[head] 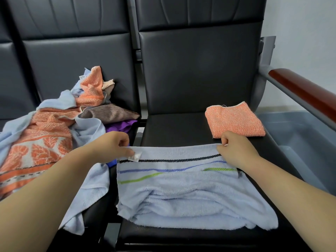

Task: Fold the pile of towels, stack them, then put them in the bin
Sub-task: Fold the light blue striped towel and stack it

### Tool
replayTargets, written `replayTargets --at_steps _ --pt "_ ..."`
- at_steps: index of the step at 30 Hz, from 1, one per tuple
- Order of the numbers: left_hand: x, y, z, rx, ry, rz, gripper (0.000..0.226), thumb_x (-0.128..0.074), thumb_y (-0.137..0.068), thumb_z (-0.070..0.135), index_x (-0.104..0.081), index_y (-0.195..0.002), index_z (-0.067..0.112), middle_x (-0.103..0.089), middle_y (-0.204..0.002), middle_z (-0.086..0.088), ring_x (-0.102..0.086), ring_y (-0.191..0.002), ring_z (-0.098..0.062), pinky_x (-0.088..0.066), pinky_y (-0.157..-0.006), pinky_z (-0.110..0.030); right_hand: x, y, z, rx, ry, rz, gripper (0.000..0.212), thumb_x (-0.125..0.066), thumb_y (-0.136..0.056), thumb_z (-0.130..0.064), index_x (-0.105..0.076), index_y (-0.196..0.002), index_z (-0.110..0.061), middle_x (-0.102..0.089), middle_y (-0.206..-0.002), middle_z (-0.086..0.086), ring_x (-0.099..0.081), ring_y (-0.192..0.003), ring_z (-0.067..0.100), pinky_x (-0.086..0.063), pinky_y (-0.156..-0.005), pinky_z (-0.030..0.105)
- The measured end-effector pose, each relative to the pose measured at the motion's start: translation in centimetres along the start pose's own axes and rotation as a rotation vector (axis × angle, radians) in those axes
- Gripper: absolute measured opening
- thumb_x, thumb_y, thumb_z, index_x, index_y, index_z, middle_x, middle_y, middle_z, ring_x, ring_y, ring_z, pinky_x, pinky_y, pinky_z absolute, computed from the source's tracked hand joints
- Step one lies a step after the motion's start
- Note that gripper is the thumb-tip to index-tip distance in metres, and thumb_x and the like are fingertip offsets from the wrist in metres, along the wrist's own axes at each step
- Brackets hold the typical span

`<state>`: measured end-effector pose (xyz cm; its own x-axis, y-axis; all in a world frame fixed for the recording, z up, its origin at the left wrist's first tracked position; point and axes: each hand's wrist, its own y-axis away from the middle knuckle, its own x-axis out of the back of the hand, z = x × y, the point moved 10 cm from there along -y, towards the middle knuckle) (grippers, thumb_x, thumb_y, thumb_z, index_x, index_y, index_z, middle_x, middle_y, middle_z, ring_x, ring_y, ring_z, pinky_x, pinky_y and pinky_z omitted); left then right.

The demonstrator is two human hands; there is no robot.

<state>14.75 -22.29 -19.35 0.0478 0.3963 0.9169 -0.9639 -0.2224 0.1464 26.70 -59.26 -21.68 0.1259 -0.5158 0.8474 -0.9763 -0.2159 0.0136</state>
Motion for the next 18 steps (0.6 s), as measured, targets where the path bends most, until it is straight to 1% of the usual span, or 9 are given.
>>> replayTargets --at_steps 3,6,8,9,11,13,14,16,18 --pt "-0.1 -0.1 -1.1 0.036 0.026 -0.004 0.031 -0.082 -0.082 0.033 -0.057 -0.081 0.015 -0.053 -0.068 0.003 -0.043 -0.058 -0.014 -0.037 -0.056 -0.028 0.3 -0.1 0.1 -0.003 -0.020 0.025 0.011 -0.059 -0.093 -0.013 -0.055 -0.085 -0.019 -0.061 -0.080 0.001 -0.053 -0.072 0.020 -0.043 -0.063 0.038" --pt "-0.1 -0.1 -2.0 0.094 0.078 0.032 0.024 -0.082 -0.082 0.032 -0.061 -0.088 0.022 -0.064 -0.077 0.000 -0.057 -0.063 -0.020 -0.047 -0.057 -0.032 0.5 0.0 0.1 -0.003 -0.016 0.029 0.013 -0.061 -0.096 -0.015 -0.062 -0.097 -0.028 -0.065 -0.098 -0.006 -0.060 -0.088 0.017 -0.053 -0.075 0.037" --pt "-0.3 -0.1 -2.5 0.128 0.076 0.047 0.016 -0.079 -0.084 0.032 -0.066 -0.091 0.026 -0.071 -0.085 -0.006 -0.067 -0.072 -0.028 -0.056 -0.063 -0.040 0.5 -0.2 0.3 -0.036 -0.040 0.020 0.014 -0.064 -0.096 -0.016 -0.066 -0.093 -0.030 -0.069 -0.100 -0.005 -0.062 -0.088 0.015 -0.055 -0.079 0.037" --pt "-0.4 -0.1 -2.6 0.142 0.081 0.051 0.011 -0.077 -0.086 0.032 -0.069 -0.088 0.025 -0.072 -0.085 -0.009 -0.067 -0.071 -0.029 -0.057 -0.064 -0.041 0.5 -0.2 0.3 -0.069 -0.075 0.013 0.014 -0.065 -0.096 -0.016 -0.068 -0.092 -0.029 -0.070 -0.098 -0.003 -0.063 -0.086 0.015 -0.056 -0.078 0.037" --pt "-0.2 0.0 -2.9 0.191 0.146 0.087 0.010 -0.076 -0.087 0.029 -0.072 -0.082 0.021 -0.072 -0.079 -0.012 -0.061 -0.063 -0.024 -0.052 -0.058 -0.036 0.6 -0.2 0.9 -0.199 -0.277 -0.005 0.014 -0.067 -0.097 -0.013 -0.072 -0.108 -0.019 -0.072 -0.095 0.003 -0.068 -0.080 0.014 -0.056 -0.071 0.034" --pt "0.5 0.4 -3.2 0.258 0.252 0.150 0.015 -0.076 -0.085 0.026 -0.072 -0.077 0.014 -0.069 -0.073 -0.011 -0.055 -0.061 -0.022 -0.045 -0.058 -0.030 0.7 0.0 1.4 -0.325 -0.503 -0.021 0.031 -0.066 -0.099 -0.009 -0.065 -0.130 -0.009 -0.070 -0.098 0.007 -0.070 -0.075 0.013 -0.054 -0.060 0.027" --pt "1.1 0.6 -3.2 0.275 0.296 0.185 0.018 -0.075 -0.085 0.024 -0.070 -0.074 0.011 -0.067 -0.070 -0.010 -0.055 -0.062 -0.022 -0.044 -0.060 -0.030 1.1 -0.2 1.0 -0.336 -0.561 -0.017 0.034 -0.065 -0.100 -0.010 -0.063 -0.133 -0.008 -0.070 -0.099 0.008 -0.070 -0.075 0.013 -0.052 -0.056 0.024" --pt "3.0 0.8 -2.9 0.280 0.364 0.254 0.022 -0.073 -0.087 0.022 -0.066 -0.071 0.009 -0.065 -0.065 -0.009 -0.054 -0.061 -0.022 -0.043 -0.060 -0.028 2.3 -1.0 -0.5 -0.308 -0.624 -0.006 0.029 -0.065 -0.101 -0.014 -0.065 -0.130 -0.010 -0.072 -0.095 0.008 -0.070 -0.076 0.013 -0.052 -0.056 0.022" --pt "6.7 1.1 -1.9 0.251 0.412 0.356 0.023 -0.071 -0.088 0.021 -0.067 -0.072 0.006 -0.068 -0.067 -0.014 -0.052 -0.058 -0.022 -0.041 -0.056 -0.027 4.2 -2.3 -2.6 -0.269 -0.713 0.032 0.020 -0.066 -0.100 -0.016 -0.070 -0.119 -0.013 -0.074 -0.087 0.007 -0.070 -0.073 0.015 -0.054 -0.059 0.025"
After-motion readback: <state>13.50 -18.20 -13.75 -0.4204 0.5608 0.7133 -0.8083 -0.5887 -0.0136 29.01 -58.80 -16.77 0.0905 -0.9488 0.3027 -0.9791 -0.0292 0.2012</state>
